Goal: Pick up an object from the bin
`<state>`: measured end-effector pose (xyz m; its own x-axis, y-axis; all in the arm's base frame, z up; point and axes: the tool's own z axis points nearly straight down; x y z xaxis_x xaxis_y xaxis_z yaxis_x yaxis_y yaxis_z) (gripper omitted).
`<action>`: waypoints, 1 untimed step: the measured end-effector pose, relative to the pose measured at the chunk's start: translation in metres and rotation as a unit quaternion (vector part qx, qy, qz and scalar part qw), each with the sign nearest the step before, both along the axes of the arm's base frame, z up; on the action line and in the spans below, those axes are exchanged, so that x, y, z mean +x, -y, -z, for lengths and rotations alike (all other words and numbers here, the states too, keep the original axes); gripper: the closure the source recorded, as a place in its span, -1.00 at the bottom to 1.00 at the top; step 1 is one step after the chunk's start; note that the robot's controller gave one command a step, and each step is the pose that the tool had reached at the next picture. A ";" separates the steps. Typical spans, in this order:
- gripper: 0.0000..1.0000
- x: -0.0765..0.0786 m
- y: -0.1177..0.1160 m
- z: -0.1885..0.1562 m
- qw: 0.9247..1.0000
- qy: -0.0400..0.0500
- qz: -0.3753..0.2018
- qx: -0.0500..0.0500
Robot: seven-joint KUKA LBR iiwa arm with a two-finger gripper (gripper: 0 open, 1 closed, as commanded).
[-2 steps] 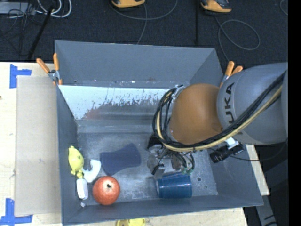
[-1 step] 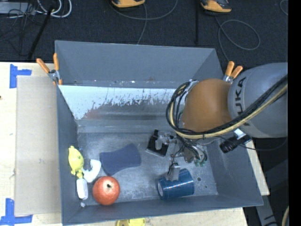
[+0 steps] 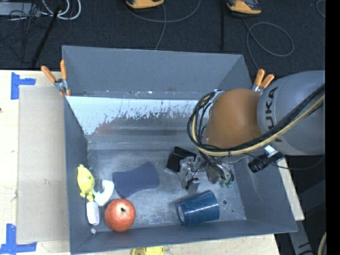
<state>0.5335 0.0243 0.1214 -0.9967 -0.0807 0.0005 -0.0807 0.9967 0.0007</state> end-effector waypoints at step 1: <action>1.00 0.000 0.000 0.000 1.000 0.000 0.000 0.000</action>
Offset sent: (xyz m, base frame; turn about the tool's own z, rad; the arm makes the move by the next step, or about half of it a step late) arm 0.0654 -0.0337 0.0262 0.2577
